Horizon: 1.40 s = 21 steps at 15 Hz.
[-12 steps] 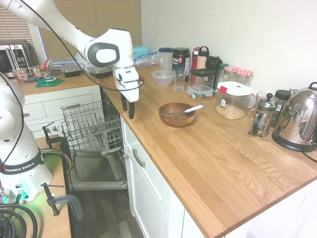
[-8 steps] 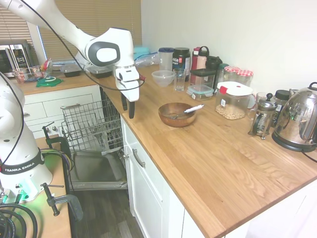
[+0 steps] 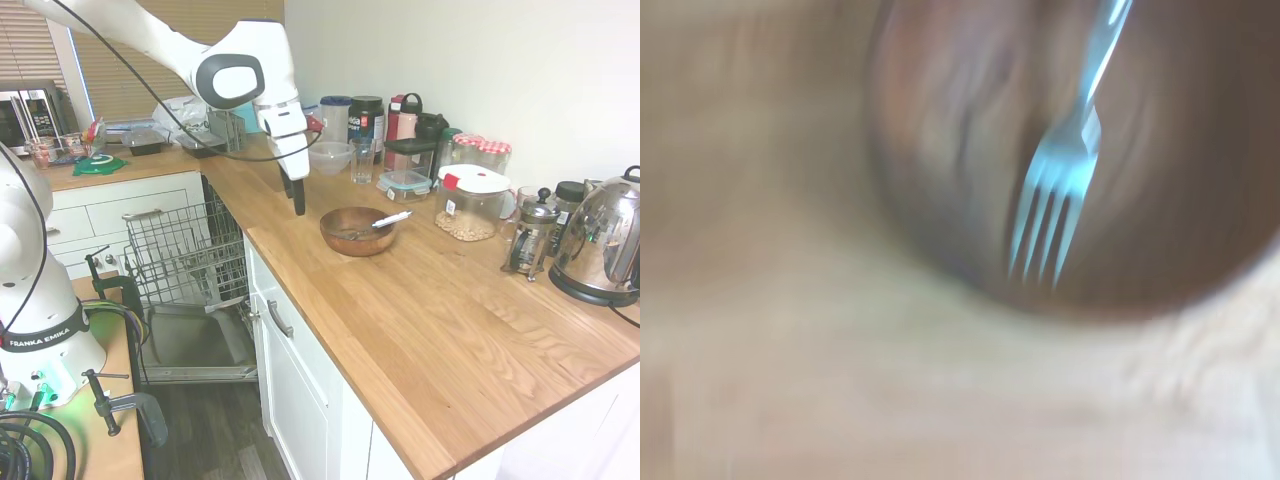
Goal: Put the fork in the dishwasher
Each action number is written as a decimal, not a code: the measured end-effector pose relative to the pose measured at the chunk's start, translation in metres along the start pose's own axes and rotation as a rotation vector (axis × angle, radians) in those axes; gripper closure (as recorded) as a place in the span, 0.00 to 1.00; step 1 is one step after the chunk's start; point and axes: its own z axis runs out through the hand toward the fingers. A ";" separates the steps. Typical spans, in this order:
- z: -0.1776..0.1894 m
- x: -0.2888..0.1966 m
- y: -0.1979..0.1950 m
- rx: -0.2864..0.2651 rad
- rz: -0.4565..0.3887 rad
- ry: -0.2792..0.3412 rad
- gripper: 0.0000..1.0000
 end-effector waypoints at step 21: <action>0.089 0.084 -0.076 -0.003 0.172 0.030 1.00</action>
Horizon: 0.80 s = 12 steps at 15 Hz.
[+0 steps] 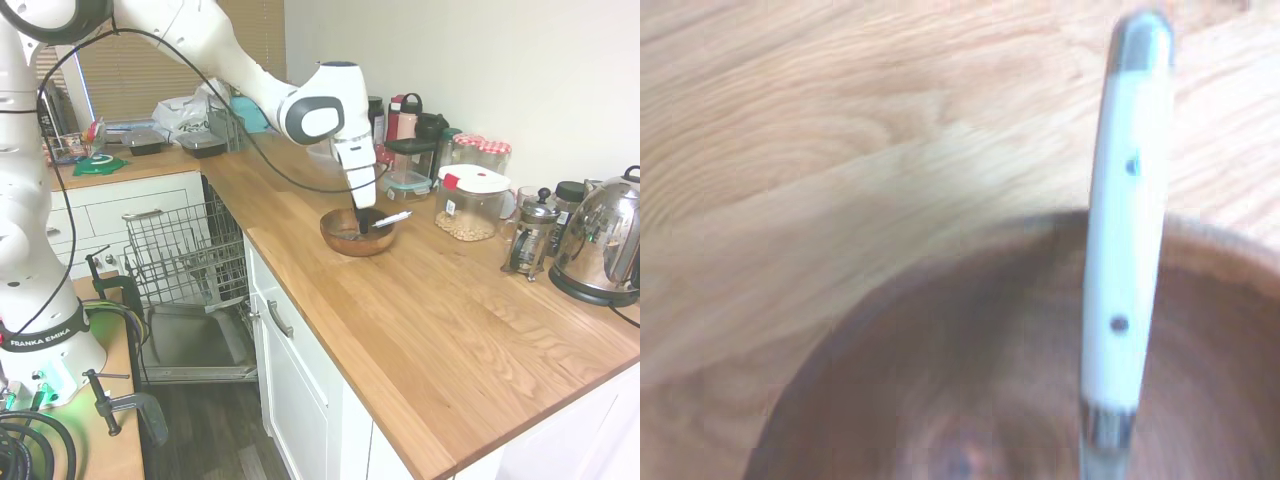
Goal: Put the fork in the dishwasher
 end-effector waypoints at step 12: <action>0.029 0.012 -0.010 -0.040 0.025 -0.011 1.00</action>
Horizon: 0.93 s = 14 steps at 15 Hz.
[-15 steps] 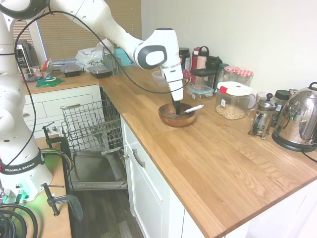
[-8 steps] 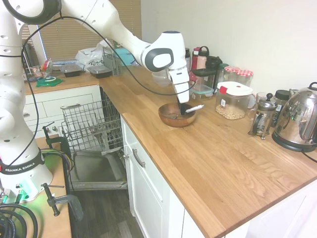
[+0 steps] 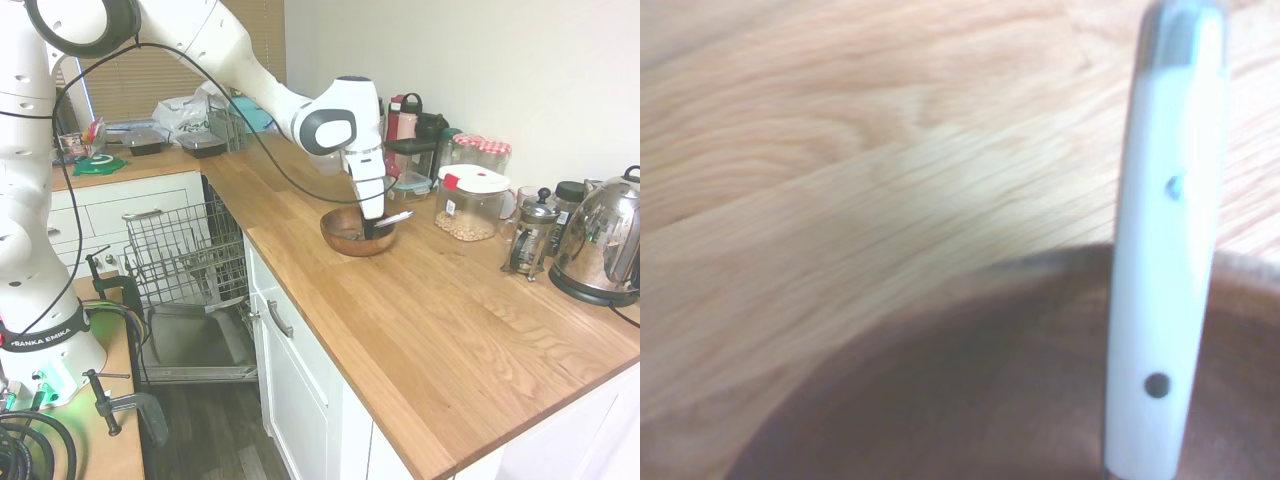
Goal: Put the fork in the dishwasher
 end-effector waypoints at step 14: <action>-0.136 -0.017 0.066 0.137 -0.016 0.123 1.00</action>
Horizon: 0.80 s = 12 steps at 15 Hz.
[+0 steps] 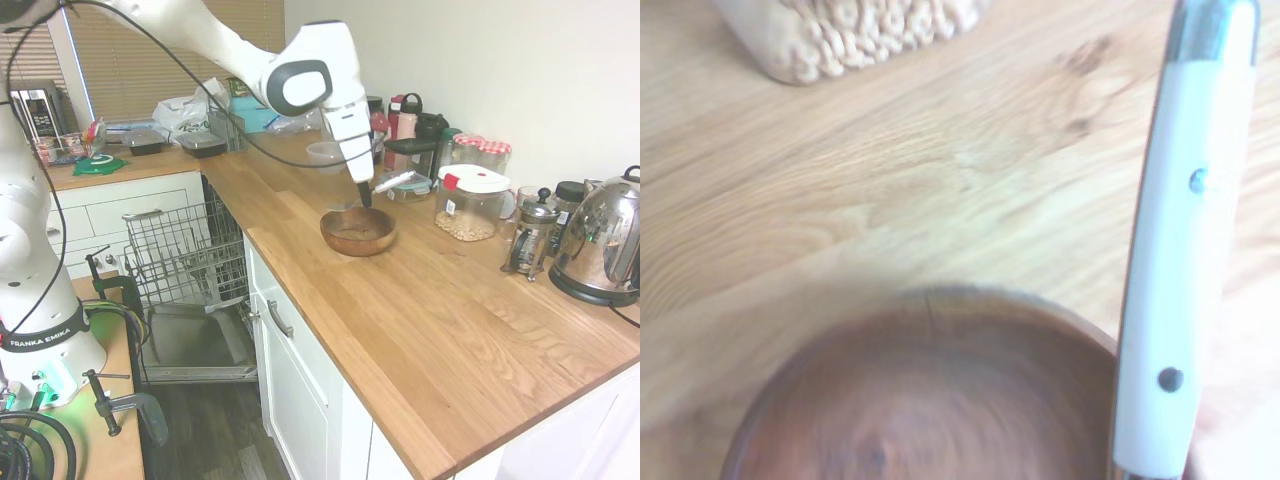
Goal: Put the fork in the dishwasher
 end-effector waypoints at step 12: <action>-0.050 -0.365 0.134 0.165 -0.305 0.390 1.00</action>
